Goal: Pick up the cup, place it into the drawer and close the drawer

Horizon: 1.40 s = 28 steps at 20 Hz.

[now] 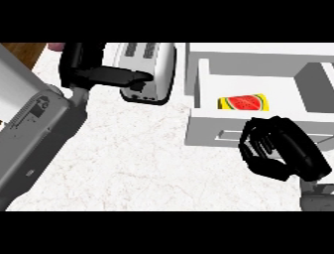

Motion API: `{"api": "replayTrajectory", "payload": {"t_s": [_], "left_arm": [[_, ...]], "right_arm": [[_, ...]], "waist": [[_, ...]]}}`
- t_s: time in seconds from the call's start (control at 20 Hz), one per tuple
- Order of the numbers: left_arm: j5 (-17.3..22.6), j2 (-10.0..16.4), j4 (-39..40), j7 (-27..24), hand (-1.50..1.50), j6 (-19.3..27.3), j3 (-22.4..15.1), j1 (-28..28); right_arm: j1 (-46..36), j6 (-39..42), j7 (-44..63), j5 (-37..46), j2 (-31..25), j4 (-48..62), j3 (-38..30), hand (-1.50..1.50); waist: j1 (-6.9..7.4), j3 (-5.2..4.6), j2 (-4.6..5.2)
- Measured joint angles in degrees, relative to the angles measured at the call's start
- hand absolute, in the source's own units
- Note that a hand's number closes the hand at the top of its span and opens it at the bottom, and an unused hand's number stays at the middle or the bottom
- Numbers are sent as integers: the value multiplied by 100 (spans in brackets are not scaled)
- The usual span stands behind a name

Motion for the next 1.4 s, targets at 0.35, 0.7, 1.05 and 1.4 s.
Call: {"api": "replayTrajectory", "payload": {"t_s": [0.35, 0.7, 1.05, 1.4], "left_arm": [[95, 493, -628, -101, -150, -410, 330, 900], [113, 808, -1069, -147, -150, -783, 655, 1590], [131, 1012, -1323, -247, -150, -1162, 960, 2087], [170, 986, -1296, -318, -150, -1503, 1044, 2256]], "right_arm": [[-858, -815, -317, 1312, 192, 1798, 481, 150], [-2142, -1629, -1082, 1637, 443, 4293, 116, 150], [-3511, -1905, -1594, 1581, 503, 6397, -456, 150], [-4127, -1761, -2158, 1383, 397, 7553, -830, 150]], "waist": [[4, 2, 22], [10, -2, 35], [68, -14, 55], [170, -12, 70]]}}
